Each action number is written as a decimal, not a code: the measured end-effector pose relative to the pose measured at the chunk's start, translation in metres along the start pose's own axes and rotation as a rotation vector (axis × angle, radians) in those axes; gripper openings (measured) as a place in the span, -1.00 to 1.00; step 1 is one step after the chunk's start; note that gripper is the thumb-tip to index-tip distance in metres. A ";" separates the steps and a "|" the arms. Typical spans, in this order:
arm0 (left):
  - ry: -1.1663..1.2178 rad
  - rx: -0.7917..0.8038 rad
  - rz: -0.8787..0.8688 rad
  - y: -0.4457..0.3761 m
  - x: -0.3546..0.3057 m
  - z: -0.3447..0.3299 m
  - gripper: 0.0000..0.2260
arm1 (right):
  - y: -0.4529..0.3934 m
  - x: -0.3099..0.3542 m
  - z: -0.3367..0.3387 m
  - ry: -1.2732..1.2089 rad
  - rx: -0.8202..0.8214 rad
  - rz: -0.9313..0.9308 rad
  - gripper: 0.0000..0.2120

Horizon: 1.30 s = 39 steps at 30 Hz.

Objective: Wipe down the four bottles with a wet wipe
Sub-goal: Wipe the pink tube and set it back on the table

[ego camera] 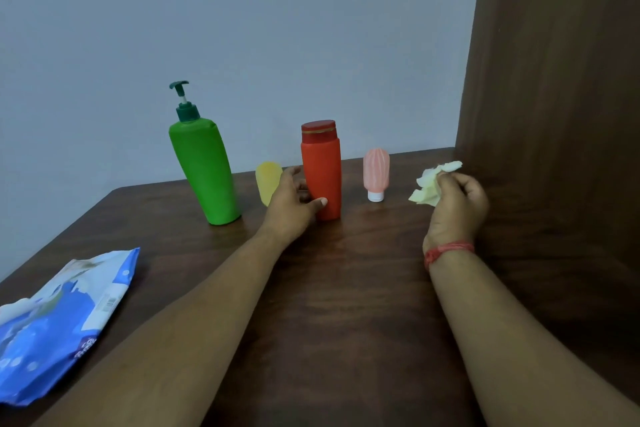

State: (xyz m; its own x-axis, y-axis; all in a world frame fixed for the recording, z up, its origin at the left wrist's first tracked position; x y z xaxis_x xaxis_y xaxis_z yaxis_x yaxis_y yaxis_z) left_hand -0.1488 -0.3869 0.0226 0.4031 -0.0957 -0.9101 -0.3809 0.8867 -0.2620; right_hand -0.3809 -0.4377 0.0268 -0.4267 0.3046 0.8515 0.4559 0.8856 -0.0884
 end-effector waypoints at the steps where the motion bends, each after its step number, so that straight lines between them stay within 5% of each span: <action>1: -0.015 -0.006 0.002 -0.004 0.000 -0.001 -0.27 | -0.002 -0.002 0.000 -0.003 -0.010 -0.008 -0.96; 13: -0.061 -0.086 0.014 -0.025 0.002 -0.018 -0.35 | -0.005 -0.011 -0.003 -0.014 -0.042 -0.053 -0.93; 22: -0.008 -0.092 0.089 -0.009 -0.003 -0.024 -0.23 | -0.004 -0.012 -0.003 -0.006 -0.033 -0.062 -0.93; 28: -0.217 -0.186 -0.015 0.031 -0.005 -0.039 -0.67 | -0.009 -0.007 0.001 -0.046 -0.053 -0.067 -0.87; 34: -0.340 0.068 -0.017 0.032 -0.021 -0.081 -0.41 | -0.018 -0.001 0.010 -0.106 -0.133 -0.115 -0.84; 39: -0.326 -0.041 0.059 0.004 -0.027 -0.105 -0.44 | -0.022 -0.003 0.013 -0.135 -0.160 -0.155 -0.87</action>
State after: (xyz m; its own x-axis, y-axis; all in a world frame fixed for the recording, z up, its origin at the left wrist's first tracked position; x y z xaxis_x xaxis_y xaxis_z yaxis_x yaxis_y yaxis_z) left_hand -0.2486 -0.4283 0.0122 0.6219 0.1105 -0.7752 -0.4418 0.8669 -0.2309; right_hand -0.3996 -0.4533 0.0195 -0.5964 0.2227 0.7712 0.4898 0.8621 0.1300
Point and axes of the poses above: each hand's wrist, its own y-axis away from the middle knuckle, its own z-axis out of the back of the hand, x = y × z, the point moved 1 cm from there along -y, towards the middle knuckle, and after that the axes turned 2 degrees about y, right-handed, at the moved point
